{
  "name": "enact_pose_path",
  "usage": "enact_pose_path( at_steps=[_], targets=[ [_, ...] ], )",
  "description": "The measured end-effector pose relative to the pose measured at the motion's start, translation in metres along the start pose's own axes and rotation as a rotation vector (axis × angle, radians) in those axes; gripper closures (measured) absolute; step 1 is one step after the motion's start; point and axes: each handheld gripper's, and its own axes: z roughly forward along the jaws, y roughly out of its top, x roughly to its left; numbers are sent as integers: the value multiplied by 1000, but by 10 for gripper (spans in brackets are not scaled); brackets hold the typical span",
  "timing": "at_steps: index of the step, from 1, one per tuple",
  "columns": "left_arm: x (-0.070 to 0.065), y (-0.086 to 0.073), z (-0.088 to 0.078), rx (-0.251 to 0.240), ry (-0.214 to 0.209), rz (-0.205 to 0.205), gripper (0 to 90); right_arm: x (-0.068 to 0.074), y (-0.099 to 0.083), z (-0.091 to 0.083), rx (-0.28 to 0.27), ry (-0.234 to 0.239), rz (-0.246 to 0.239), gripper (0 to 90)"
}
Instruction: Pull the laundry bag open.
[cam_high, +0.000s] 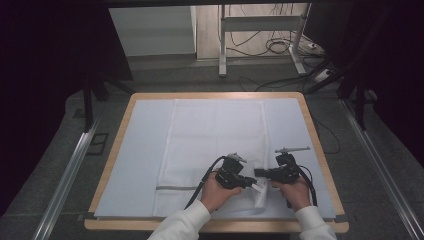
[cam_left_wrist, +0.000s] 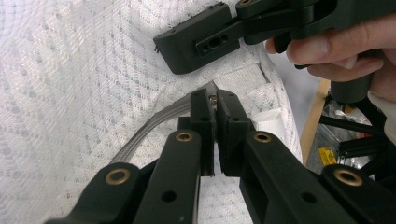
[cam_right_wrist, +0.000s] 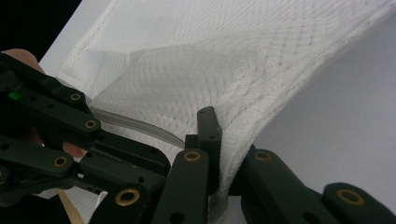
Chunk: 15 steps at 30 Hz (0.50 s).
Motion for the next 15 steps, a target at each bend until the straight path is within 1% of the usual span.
enact_pose_path(
  at_steps=[12,14,15],
  targets=[
    [6,-3,2,4,-15,-22,869,0,-1,0,4,5,-13,885],
    [7,-4,2,9,-3,-18,869,0,-1,-1,4,2,-18,885],
    [9,-4,2,12,-1,-22,869,0,-1,-2,3,3,-16,885]
  ],
)
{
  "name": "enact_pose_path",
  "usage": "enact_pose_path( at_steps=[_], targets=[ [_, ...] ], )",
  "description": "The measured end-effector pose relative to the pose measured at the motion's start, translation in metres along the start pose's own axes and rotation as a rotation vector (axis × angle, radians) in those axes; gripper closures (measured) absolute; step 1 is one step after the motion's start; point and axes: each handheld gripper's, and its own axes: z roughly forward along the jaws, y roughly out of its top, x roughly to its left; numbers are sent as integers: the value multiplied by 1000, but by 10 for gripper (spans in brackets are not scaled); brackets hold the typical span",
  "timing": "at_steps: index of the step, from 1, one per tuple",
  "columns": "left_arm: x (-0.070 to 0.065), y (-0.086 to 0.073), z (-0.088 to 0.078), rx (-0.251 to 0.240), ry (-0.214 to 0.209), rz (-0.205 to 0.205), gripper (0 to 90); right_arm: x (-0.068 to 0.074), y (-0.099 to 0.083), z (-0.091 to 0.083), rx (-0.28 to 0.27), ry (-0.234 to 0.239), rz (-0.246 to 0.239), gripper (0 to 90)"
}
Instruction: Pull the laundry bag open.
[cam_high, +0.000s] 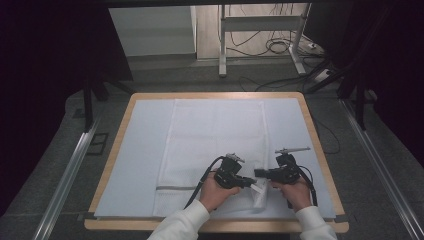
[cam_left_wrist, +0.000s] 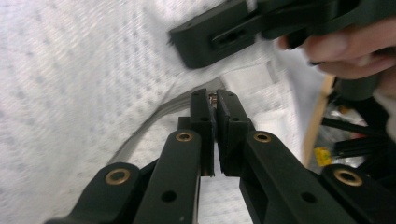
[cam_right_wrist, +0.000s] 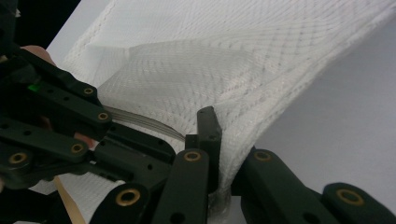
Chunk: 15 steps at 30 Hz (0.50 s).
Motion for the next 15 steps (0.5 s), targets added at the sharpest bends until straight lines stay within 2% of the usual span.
enact_pose_path(
  at_steps=[2,15],
  targets=[
    [3,-1,-2,-8,-15,-17,869,-1,0,-2,-4,0,-1,885],
    [6,-2,-8,-8,-5,-13,868,0,-1,0,-2,2,-6,885]
  ],
)
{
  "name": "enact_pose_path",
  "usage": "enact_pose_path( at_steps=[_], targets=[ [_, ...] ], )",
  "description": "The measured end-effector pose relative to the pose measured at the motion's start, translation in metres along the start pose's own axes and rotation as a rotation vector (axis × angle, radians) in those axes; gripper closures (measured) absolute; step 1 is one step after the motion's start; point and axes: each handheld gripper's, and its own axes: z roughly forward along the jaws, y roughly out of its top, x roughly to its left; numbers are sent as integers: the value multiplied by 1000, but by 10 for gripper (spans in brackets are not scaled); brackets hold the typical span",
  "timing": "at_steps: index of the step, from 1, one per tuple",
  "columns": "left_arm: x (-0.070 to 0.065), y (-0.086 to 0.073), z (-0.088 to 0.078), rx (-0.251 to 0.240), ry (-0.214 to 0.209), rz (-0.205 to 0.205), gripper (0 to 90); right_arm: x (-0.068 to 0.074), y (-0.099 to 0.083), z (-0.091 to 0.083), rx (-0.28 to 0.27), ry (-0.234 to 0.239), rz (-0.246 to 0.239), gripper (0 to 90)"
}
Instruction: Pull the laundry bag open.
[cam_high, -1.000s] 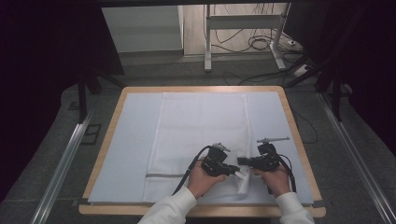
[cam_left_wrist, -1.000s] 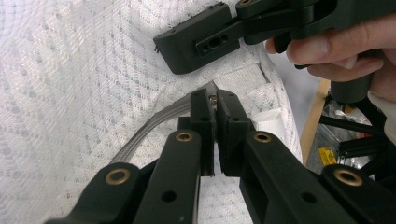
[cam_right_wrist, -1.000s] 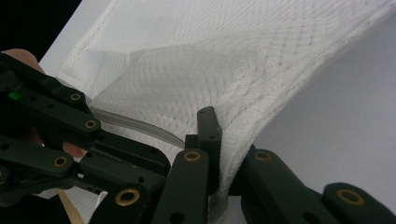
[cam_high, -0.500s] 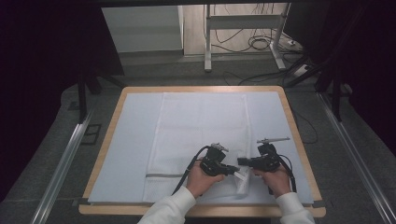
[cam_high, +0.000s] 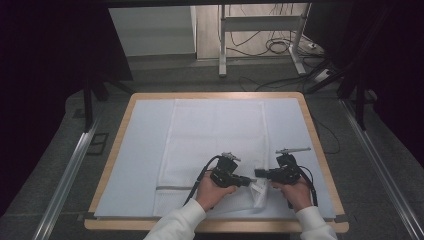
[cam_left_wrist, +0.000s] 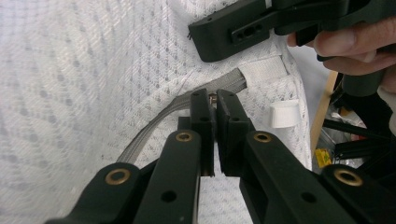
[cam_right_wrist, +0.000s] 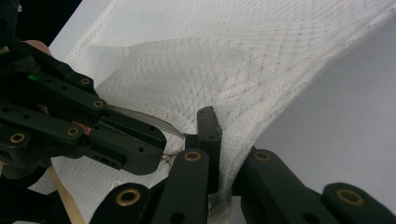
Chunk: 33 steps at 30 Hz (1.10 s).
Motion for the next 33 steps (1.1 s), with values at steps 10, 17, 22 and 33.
enact_pose_path(
  at_steps=[10,17,22,33],
  targets=[
    [8,-4,-7,-6,14,-6,869,-1,1,-3,-12,2,1,885],
    [14,-8,-11,-11,20,-22,869,-2,0,-5,-21,4,3,885],
    [16,-9,-13,-6,23,-25,868,-1,0,-4,-18,2,0,885],
    [21,-16,-19,-10,48,-21,868,-1,-1,-3,-14,-5,0,885]
  ],
)
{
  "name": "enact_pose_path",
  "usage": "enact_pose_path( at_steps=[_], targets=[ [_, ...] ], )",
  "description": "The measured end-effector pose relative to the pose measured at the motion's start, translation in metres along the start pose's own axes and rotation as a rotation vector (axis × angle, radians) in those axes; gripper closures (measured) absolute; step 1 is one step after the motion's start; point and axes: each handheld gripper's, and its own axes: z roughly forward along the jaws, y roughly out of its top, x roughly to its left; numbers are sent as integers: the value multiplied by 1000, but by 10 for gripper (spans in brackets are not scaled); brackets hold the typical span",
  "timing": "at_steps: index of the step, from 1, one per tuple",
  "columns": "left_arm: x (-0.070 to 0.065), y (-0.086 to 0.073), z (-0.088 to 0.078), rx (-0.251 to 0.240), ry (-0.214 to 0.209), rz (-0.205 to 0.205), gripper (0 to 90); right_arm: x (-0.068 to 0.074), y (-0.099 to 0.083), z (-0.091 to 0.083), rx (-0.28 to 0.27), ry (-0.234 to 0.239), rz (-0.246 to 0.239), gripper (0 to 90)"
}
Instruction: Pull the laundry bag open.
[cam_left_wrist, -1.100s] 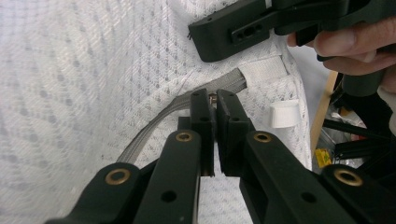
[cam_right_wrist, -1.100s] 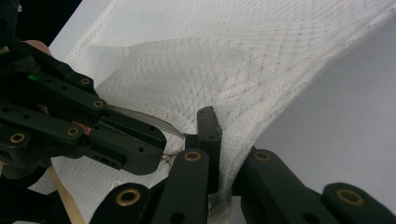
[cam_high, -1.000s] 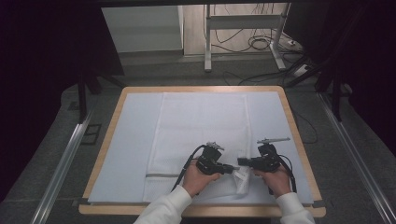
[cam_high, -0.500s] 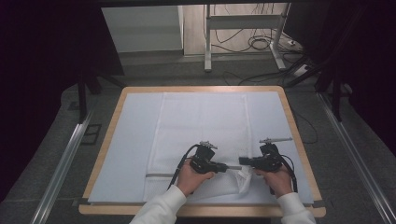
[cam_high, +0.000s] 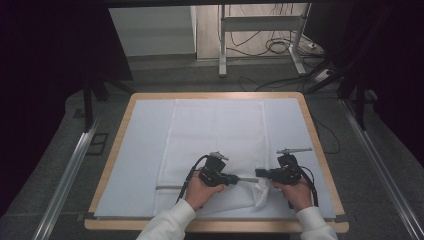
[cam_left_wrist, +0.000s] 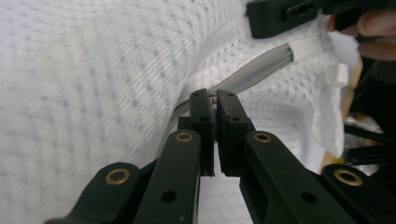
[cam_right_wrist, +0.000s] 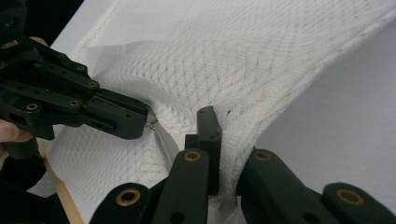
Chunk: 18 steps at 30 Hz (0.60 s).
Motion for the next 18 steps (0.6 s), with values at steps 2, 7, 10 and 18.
enact_pose_path(
  at_steps=[2,7,10,18],
  targets=[
    [1,-1,-1,1,8,3,868,0,0,1,5,-4,1,885],
    [4,-5,-3,-3,13,-3,868,0,-1,1,7,-5,1,885],
    [6,-6,-4,1,9,-1,868,0,-1,1,7,-5,0,885],
    [9,-9,-9,-10,6,-9,868,0,-2,1,3,-9,1,885]
  ],
)
